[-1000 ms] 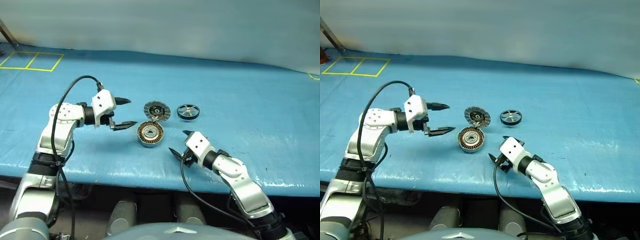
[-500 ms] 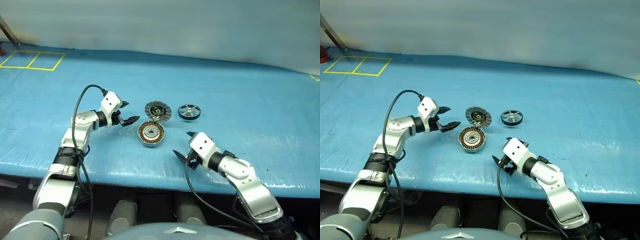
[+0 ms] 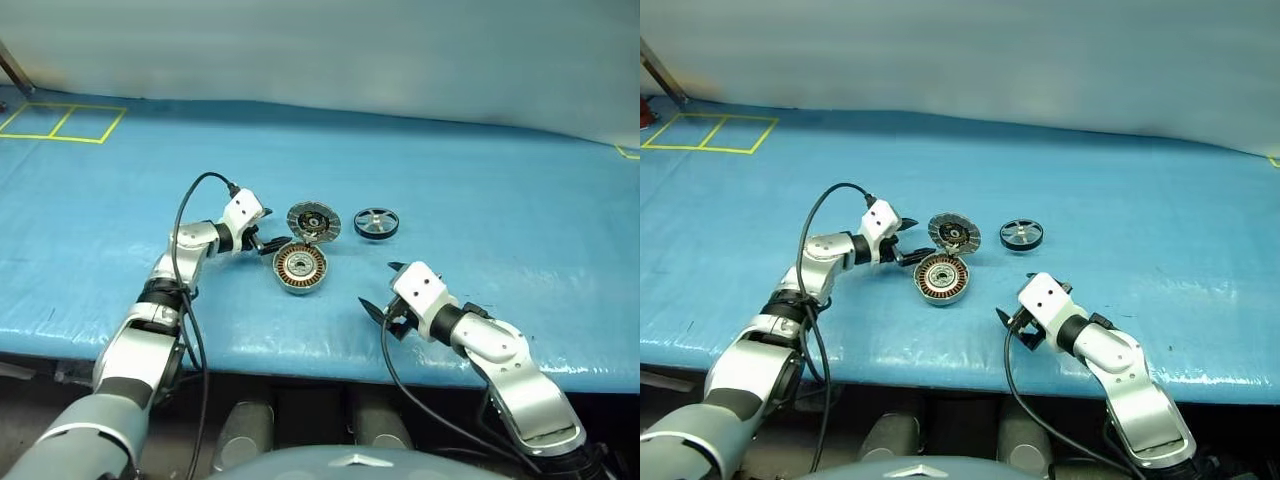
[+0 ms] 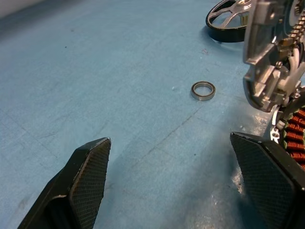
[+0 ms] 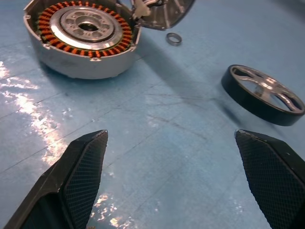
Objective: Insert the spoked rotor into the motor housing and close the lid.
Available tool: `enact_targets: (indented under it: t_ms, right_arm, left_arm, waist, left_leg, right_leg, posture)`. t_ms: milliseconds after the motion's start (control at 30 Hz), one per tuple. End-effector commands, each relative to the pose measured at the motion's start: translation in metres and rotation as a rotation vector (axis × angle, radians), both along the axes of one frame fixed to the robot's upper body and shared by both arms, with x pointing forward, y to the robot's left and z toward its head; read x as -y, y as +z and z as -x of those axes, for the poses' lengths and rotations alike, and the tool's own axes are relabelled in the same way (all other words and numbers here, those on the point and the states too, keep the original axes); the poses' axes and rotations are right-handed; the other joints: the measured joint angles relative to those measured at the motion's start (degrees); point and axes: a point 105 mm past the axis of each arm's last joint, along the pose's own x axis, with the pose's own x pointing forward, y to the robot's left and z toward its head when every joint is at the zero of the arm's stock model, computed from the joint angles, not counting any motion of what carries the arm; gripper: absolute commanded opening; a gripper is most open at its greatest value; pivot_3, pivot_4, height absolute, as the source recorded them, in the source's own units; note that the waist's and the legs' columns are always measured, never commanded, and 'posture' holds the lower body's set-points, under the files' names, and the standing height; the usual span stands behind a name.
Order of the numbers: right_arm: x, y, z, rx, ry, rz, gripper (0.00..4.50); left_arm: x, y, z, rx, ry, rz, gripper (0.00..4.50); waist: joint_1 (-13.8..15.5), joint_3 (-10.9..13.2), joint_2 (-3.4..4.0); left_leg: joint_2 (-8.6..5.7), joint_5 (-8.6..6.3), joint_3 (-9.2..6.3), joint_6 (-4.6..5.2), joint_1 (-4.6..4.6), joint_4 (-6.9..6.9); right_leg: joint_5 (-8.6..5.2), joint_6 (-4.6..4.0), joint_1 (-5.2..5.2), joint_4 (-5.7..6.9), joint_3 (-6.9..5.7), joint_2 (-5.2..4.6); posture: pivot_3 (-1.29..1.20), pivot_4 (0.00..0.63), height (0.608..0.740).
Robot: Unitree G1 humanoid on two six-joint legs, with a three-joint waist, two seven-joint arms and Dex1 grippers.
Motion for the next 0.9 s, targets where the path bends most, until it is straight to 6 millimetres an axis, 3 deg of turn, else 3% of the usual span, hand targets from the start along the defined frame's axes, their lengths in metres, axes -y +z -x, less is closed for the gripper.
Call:
enact_targets:
  t_ms: [33, 200, 400, 600, 900]
  right_arm:
    - [0.004, 0.026, -0.014, 0.098, -0.032, -0.057, 4.50]
    - [0.009, 0.025, -0.045, 0.113, -0.101, -0.066, 4.50]
    - [-0.001, 0.020, -0.089, 0.106, -0.134, -0.130, 4.50]
    - [-0.007, 0.024, -0.122, 0.136, -0.115, -0.129, 4.50]
    - [-0.030, 0.025, -0.142, 0.109, 0.026, -0.153, 4.50]
  left_arm:
    - [-0.022, 0.011, 0.012, 0.067, 0.012, -0.007, 4.36]
    - [-0.041, 0.029, 0.044, 0.109, 0.058, 0.062, 4.36]
    - [-0.023, 0.046, 0.091, 0.090, 0.019, 0.211, 4.36]
    - [-0.009, 0.044, 0.115, 0.048, 0.037, 0.307, 4.36]
    - [-0.005, 0.037, 0.126, 0.045, 0.097, 0.326, 4.36]
  waist:
    - [-0.26, 0.00, 0.00]
    - [0.05, 0.01, 0.00]
    - [0.48, 0.08, 0.11]
    - [0.07, 0.14, 0.20]
    - [-0.46, 0.14, 0.21]
  left_leg:
    - [0.02, 0.00, 0.00, -0.01, 0.01, -0.02]
    - [0.03, -0.01, -0.04, -0.02, 0.00, -0.02]
    - [-0.04, -0.01, -0.02, -0.03, -0.02, -0.03]
    - [-0.01, -0.01, 0.02, -0.02, 0.01, -0.05]
    - [0.01, -0.01, 0.02, -0.02, 0.05, -0.12]
  right_leg:
    - [-0.01, -0.01, 0.00, 0.00, 0.00, 0.00]
    - [-0.02, -0.04, -0.02, 0.01, -0.02, -0.01]
    - [-0.02, -0.05, -0.02, -0.02, -0.03, -0.12]
    - [-0.03, -0.07, -0.03, -0.01, -0.03, -0.05]
    - [-0.05, -0.11, -0.02, -0.01, -0.02, 0.00]
  posture:
    - [0.00, 0.150, 0.740]
    - [0.00, 0.150, 0.740]
    - [0.00, 0.150, 0.740]
    - [0.00, 0.150, 0.740]
    - [0.00, 0.150, 0.740]
